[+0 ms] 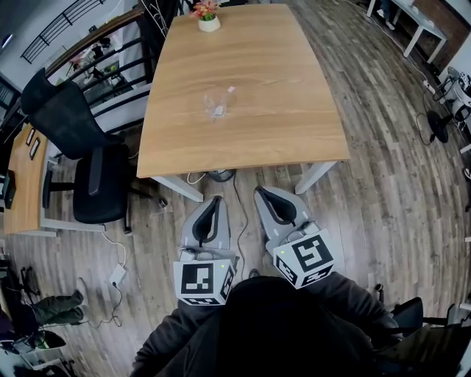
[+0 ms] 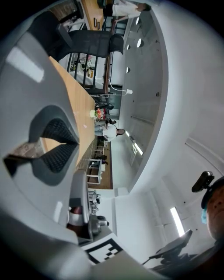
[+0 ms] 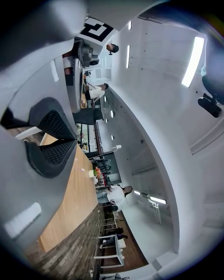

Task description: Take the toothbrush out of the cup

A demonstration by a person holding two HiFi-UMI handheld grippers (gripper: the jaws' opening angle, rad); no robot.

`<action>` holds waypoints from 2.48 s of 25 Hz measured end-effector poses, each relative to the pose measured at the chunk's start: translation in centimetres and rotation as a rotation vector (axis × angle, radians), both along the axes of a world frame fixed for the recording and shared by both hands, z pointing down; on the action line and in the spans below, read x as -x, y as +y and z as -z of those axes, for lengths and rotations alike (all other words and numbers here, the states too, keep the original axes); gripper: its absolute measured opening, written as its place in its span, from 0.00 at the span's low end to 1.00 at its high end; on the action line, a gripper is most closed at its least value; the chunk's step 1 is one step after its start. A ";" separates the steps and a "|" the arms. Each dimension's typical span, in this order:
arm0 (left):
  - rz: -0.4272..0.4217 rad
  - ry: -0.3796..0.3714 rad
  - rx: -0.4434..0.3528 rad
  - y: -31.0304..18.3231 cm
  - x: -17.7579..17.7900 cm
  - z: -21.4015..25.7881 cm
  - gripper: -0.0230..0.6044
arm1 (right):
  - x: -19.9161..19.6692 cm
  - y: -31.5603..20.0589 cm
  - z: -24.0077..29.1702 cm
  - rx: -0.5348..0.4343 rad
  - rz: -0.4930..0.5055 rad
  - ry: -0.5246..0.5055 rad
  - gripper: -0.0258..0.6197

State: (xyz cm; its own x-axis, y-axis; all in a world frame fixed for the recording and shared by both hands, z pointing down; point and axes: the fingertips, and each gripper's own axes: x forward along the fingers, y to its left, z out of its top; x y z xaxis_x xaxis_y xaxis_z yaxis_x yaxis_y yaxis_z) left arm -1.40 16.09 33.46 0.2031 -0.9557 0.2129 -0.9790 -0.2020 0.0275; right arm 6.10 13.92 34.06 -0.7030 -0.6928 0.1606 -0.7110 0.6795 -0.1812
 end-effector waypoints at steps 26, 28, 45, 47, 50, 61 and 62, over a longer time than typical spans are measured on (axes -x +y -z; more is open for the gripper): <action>0.203 -0.042 0.005 -9.0 2.9 -0.7 0.05 | 3.6 -11.3 -1.3 0.004 0.190 -0.044 0.04; 0.197 -0.034 0.004 -10.2 3.8 -0.8 0.05 | 4.3 -12.6 -1.2 0.005 0.175 -0.040 0.04; -0.027 0.042 0.015 -23.4 11.0 -1.8 0.05 | 11.1 -22.8 -2.5 0.032 -0.023 0.037 0.04; -0.064 0.046 -0.002 -24.7 11.6 -1.2 0.05 | 11.7 -23.7 -1.9 0.017 -0.058 0.044 0.04; -0.123 0.059 -0.026 -26.5 12.4 -0.3 0.05 | 12.3 -24.9 -0.9 -0.007 -0.118 0.053 0.04; -0.300 0.089 -0.021 -29.3 9.8 -0.3 0.05 | 10.9 -25.7 -0.2 -0.005 -0.260 0.090 0.05; -0.305 0.085 -0.021 -29.6 9.4 -0.3 0.05 | 10.5 -26.0 -0.3 -0.006 -0.265 0.088 0.05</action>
State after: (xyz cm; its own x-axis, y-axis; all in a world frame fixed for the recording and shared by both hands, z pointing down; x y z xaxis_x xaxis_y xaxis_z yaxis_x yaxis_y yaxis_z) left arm -10.76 -13.47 33.76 0.4975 -0.8520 0.1632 -0.8674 -0.4875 0.0993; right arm -4.38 -12.08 34.32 -0.4809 -0.8517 0.2081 -0.8768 0.4688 -0.1071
